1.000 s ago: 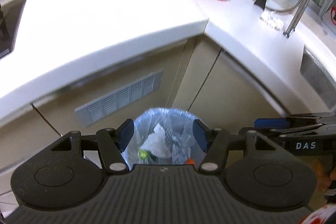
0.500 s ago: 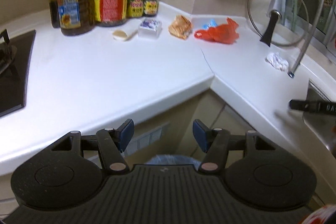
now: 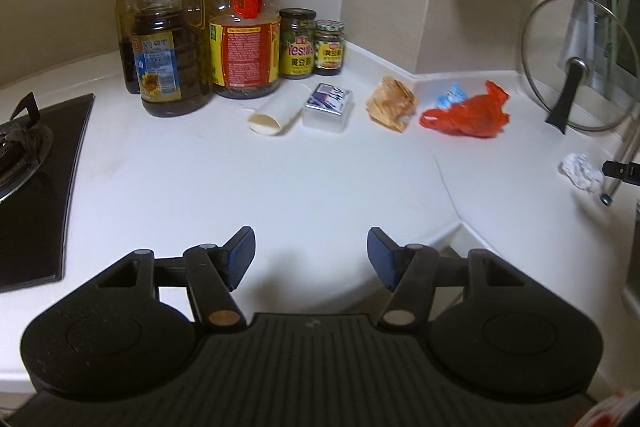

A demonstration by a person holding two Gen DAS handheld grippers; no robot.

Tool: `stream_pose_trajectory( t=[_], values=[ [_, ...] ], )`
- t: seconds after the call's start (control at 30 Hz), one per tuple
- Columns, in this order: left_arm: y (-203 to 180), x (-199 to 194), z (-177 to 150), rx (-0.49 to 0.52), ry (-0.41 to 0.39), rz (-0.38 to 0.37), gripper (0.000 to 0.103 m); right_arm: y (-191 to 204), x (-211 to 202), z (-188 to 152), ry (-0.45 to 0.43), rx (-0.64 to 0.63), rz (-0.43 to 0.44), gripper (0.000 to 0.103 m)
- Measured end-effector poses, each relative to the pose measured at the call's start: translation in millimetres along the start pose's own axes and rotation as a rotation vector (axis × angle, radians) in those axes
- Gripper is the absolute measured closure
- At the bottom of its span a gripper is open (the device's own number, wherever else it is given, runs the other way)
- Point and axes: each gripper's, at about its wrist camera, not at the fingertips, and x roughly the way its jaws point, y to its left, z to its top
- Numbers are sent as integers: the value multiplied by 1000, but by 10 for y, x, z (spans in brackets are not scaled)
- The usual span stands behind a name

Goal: Collect trash
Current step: 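Grasp the crumpled white tissue by the sink with the right tool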

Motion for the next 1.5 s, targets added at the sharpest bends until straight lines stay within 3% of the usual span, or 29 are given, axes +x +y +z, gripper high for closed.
stream_pose_trajectory(
  t=[0.3, 0.57, 0.8, 1.0, 1.1, 1.2, 1.5],
  values=[
    [-40, 281, 121, -7, 13, 41, 44, -132, 657, 45, -6, -24, -143, 38],
    [-88, 488, 182, -5, 37, 51, 44, -154, 1059, 19, 43, -32, -198, 34],
    [-115, 644, 259, -3, 47, 48, 44, -37, 1198, -49, 64, -137, -262, 33],
    [-154, 758, 313, -2, 50, 34, 44, -17, 1226, -60, 90, -139, -286, 34],
    [-178, 795, 331, 4, 49, 27, 44, -55, 1219, -81, 114, -105, -293, 42],
    [-173, 821, 342, 2, 50, 19, 44, -132, 1196, -56, 133, -46, -296, 61],
    [-116, 861, 361, 2, 48, 19, 44, -196, 1122, -49, 140, -33, -255, 72]
  ],
)
